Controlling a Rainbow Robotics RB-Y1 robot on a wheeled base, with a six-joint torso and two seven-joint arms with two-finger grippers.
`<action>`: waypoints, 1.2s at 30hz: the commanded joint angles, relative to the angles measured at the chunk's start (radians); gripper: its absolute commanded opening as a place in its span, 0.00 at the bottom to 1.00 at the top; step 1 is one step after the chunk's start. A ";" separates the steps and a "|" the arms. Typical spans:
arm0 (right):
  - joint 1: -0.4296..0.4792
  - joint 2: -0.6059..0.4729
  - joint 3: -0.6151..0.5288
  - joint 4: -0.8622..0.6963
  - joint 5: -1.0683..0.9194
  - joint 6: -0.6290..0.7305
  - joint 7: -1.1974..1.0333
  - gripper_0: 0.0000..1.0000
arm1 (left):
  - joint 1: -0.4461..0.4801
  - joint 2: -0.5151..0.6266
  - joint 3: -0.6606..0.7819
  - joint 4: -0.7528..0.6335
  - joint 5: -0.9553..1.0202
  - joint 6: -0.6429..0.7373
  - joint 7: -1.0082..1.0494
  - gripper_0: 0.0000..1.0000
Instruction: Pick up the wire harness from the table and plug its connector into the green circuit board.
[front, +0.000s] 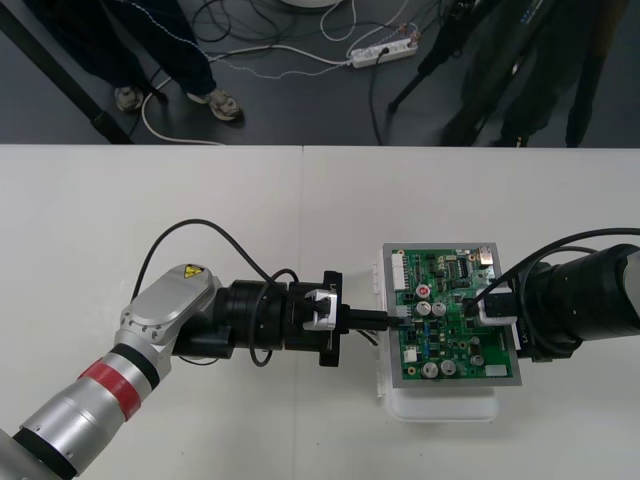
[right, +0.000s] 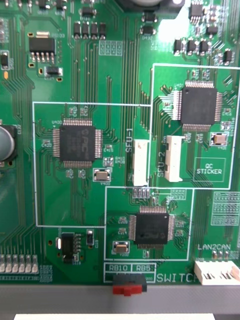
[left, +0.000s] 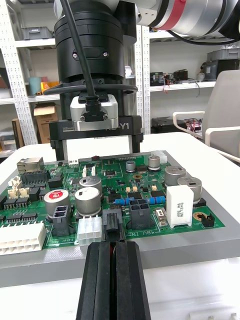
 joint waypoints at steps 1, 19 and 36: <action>0.005 0.016 0.008 -0.022 -0.010 -0.004 0.049 1.00 | -0.037 -0.072 -0.024 -0.030 0.007 0.044 -0.059 0.00; 0.005 0.016 -0.018 -0.022 -0.007 -0.004 0.049 1.00 | -0.037 -0.044 -0.024 -0.031 0.006 0.041 -0.034 0.33; 0.025 -0.030 -0.146 -0.022 -0.036 -0.004 0.057 1.00 | -0.037 -0.039 -0.024 -0.031 0.009 0.042 -0.019 0.87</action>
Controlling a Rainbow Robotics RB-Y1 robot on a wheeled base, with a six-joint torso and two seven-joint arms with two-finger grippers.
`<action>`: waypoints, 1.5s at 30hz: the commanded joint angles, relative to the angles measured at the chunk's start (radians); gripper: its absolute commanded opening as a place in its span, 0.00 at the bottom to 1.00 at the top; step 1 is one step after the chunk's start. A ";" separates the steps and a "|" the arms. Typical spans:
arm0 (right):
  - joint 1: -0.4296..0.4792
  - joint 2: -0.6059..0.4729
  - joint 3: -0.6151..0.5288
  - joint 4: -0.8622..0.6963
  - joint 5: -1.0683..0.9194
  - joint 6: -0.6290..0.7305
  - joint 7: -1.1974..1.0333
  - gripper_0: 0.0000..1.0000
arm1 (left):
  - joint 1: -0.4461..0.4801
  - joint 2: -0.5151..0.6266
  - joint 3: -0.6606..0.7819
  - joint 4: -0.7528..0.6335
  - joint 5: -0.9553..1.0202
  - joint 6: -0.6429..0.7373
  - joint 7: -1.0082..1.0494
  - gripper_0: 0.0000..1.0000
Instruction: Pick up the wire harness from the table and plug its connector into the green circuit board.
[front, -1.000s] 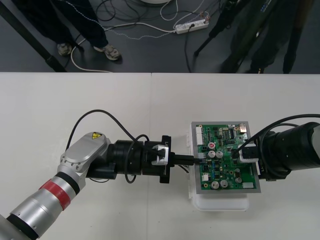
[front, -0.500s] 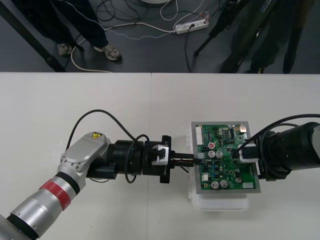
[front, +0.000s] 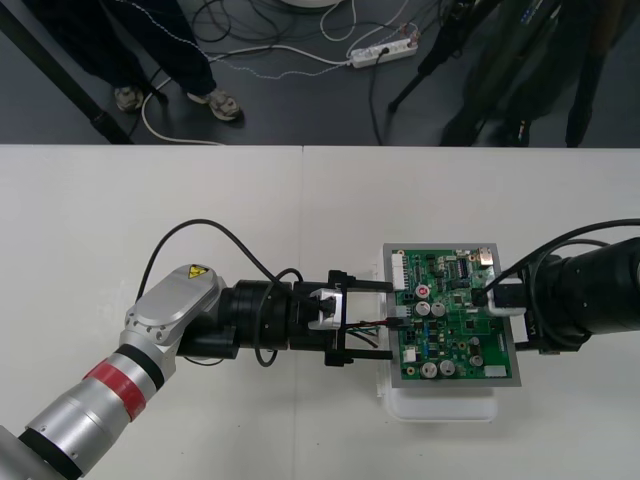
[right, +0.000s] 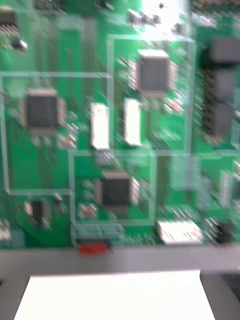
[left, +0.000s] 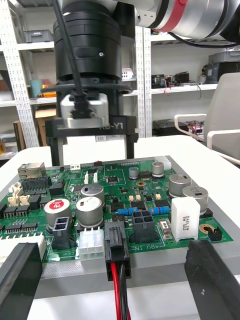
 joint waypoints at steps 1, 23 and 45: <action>0.024 -0.037 -0.101 -0.022 -0.036 -0.004 0.057 1.00 | -0.035 -0.026 -0.024 -0.029 0.009 0.035 -0.017 0.87; 0.062 -0.149 -0.418 -0.023 -0.522 -0.004 -0.067 1.00 | -0.033 0.115 -0.007 -0.114 0.034 0.027 0.069 0.88; 0.062 -0.122 -0.483 -0.048 -1.101 -0.004 -0.351 1.00 | 0.057 0.327 0.182 -0.327 0.029 -0.131 0.325 0.89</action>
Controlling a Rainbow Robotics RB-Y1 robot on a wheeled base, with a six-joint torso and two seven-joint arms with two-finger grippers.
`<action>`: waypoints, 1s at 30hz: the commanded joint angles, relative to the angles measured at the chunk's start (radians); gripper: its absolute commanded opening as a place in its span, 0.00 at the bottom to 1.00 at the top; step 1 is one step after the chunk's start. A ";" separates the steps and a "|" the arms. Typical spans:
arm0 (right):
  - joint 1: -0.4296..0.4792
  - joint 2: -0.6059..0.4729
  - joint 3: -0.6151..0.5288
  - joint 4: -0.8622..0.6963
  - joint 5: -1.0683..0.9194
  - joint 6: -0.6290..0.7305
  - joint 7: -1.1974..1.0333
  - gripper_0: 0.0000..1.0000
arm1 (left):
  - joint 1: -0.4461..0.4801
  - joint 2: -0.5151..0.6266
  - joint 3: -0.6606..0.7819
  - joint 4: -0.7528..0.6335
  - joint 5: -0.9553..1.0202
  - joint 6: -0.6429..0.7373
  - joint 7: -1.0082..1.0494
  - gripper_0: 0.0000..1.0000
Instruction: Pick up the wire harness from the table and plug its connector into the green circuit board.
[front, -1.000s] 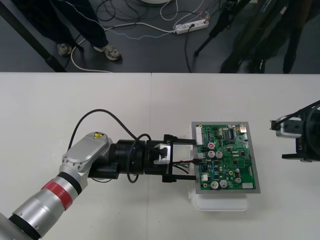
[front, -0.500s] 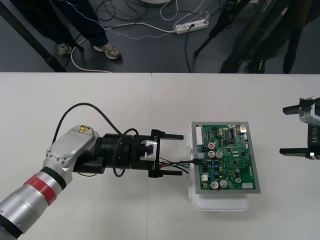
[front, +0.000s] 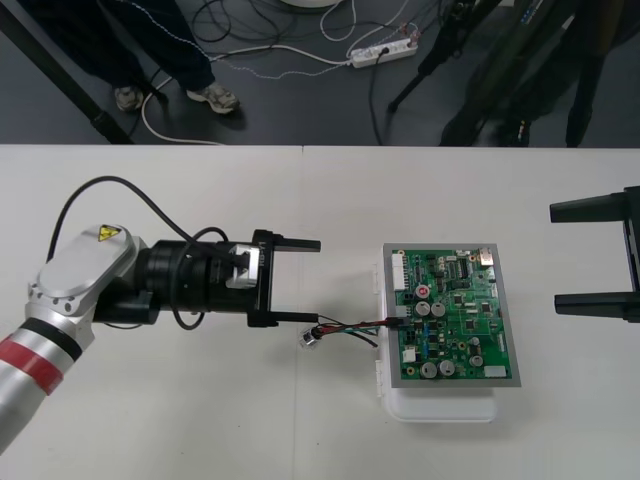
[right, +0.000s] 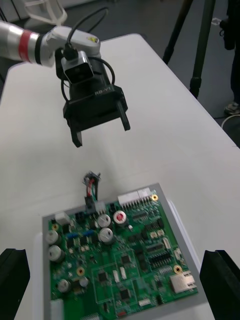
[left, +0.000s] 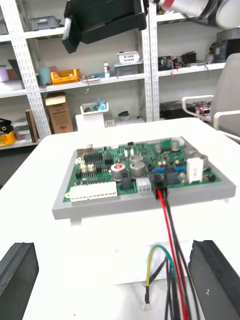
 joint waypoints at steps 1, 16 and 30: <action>0.010 -0.009 -0.061 -0.064 -0.083 -0.004 -0.127 1.00 | 0.042 0.097 0.064 -0.147 0.008 -0.065 0.189 0.89; -0.018 0.118 -0.085 -0.237 -0.160 -0.001 -0.242 1.00 | 0.177 0.141 0.271 -0.448 -0.050 -0.071 0.526 0.89; -0.033 0.176 -0.039 -0.337 -0.085 0.003 -0.089 1.00 | 0.206 0.204 0.429 -0.662 -0.099 -0.071 0.796 0.88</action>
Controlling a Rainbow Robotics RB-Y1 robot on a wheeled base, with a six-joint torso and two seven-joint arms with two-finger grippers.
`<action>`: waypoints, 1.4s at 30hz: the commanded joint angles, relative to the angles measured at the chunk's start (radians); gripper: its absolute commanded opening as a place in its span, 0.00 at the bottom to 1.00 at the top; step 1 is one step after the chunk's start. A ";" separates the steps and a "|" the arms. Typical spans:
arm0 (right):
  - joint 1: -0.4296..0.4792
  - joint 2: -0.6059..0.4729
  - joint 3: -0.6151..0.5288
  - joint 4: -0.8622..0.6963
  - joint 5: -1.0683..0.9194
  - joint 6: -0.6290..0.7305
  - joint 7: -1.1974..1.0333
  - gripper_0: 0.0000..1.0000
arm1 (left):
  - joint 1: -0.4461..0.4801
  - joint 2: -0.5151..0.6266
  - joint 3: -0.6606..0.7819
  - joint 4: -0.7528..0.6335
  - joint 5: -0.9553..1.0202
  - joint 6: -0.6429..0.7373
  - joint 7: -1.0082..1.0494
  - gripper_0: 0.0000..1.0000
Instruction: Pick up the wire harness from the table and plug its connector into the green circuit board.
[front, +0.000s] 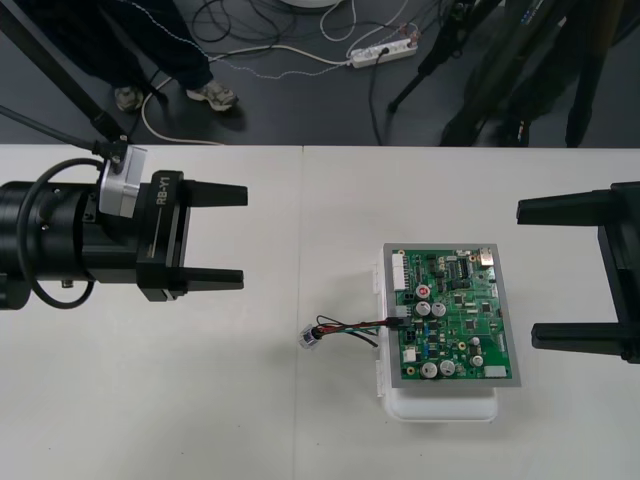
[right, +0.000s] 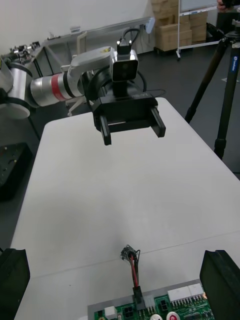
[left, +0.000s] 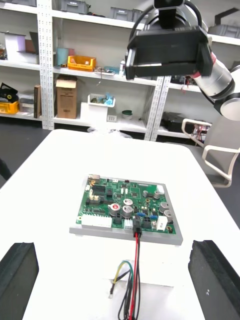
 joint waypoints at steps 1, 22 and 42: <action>-0.023 0.010 0.021 -0.054 0.024 0.003 0.129 1.00 | 0.015 0.055 0.062 -0.074 -0.006 -0.038 0.041 0.88; -0.017 0.004 0.069 -0.029 0.007 -0.004 0.137 1.00 | -0.025 0.067 0.116 -0.166 -0.090 0.008 0.153 0.88; -0.017 0.004 0.084 0.092 -0.033 -0.004 0.137 1.00 | -0.025 0.058 0.116 -0.166 -0.109 0.008 0.153 0.88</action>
